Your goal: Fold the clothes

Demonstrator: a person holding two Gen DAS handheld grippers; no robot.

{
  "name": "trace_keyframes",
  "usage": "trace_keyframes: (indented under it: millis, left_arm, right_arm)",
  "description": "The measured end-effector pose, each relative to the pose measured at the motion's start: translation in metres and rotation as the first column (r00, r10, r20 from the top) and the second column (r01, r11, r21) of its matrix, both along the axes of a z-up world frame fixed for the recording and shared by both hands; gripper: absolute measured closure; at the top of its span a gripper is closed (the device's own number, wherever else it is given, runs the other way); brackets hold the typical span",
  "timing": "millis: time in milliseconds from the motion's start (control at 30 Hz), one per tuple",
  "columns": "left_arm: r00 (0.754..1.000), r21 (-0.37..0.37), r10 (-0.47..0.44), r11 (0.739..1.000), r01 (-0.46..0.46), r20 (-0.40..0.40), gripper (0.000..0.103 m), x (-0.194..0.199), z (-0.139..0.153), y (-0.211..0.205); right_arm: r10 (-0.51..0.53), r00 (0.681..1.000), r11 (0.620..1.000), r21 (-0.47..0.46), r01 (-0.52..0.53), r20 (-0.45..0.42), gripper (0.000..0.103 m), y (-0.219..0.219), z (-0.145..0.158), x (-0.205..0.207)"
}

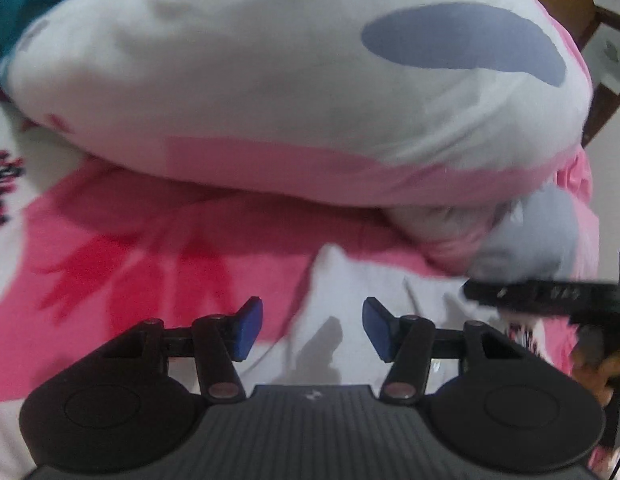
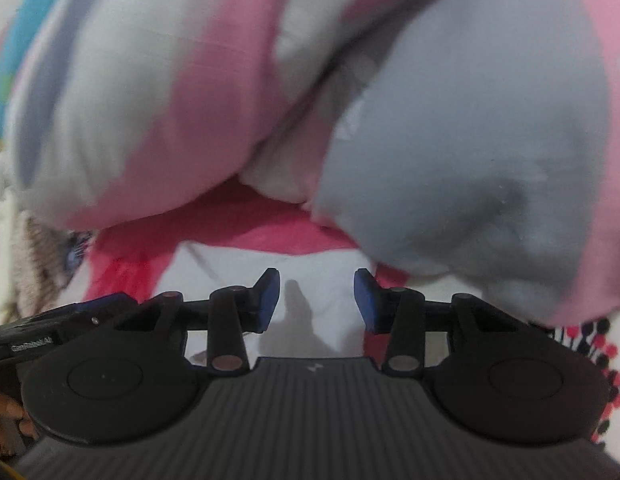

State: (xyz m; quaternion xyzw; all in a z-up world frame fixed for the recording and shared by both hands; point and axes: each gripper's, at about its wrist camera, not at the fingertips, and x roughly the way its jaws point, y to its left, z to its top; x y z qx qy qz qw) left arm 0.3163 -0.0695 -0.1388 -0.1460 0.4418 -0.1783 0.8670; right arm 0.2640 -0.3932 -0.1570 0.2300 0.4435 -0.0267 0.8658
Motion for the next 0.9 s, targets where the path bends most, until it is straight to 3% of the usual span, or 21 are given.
trace_keyframes:
  millis: [133, 200, 400, 433, 500, 533, 667, 800, 900]
  left_arm:
    - [1.0, -0.012, 0.02, 1.0, -0.02, -0.003, 0.06, 0.012, -0.012, -0.011]
    - [1.0, -0.017, 0.03, 0.999, -0.03, -0.005, 0.06, 0.018, -0.018, -0.017]
    - [1.0, -0.055, 0.02, 0.998, -0.019, 0.001, 0.06, 0.025, -0.025, -0.023]
    - [1.0, -0.054, 0.011, 0.998, -0.011, 0.005, 0.063, 0.025, -0.026, -0.025]
    - [1.0, -0.051, -0.006, 0.999, 0.007, 0.013, 0.084, 0.026, -0.026, -0.027]
    - [1.0, -0.05, -0.015, 0.999, 0.016, 0.017, 0.098, 0.027, -0.027, -0.029]
    - [0.988, -0.051, -0.079, 0.995, 0.086, 0.137, 0.1, 0.006, -0.003, -0.024]
    - [0.958, -0.011, -0.177, 0.983, 0.184, 0.226, 0.1, -0.029, 0.021, -0.013]
    - [0.928, 0.034, -0.251, 0.967, 0.251, 0.274, 0.1, -0.057, 0.037, -0.004]
  right_arm:
    - [-0.042, 0.999, 0.999, 0.001, 0.042, -0.008, 0.065, -0.005, -0.011, 0.006]
    - [-0.069, 0.998, 0.997, 0.028, 0.069, -0.002, 0.065, -0.01, -0.012, 0.004]
    - [-0.126, 0.992, 0.967, 0.224, 0.124, -0.008, 0.063, -0.028, -0.024, -0.006]
    - [-0.121, 0.993, 0.963, 0.24, 0.12, -0.009, 0.066, -0.029, -0.025, -0.006]
    - [-0.106, 0.994, 0.964, 0.245, 0.103, 0.0, 0.091, -0.028, -0.026, -0.007]
    - [-0.093, 0.996, 0.966, 0.243, 0.088, 0.009, 0.102, -0.027, -0.026, -0.008]
    - [-0.011, 0.991, 0.978, 0.208, -0.017, 0.13, 0.103, -0.015, -0.002, -0.021]
    - [0.131, 0.949, 0.978, 0.118, -0.171, 0.287, 0.103, 0.002, 0.042, -0.056]
    - [0.216, 0.925, 0.969, 0.044, -0.241, 0.313, 0.103, 0.012, 0.064, -0.082]
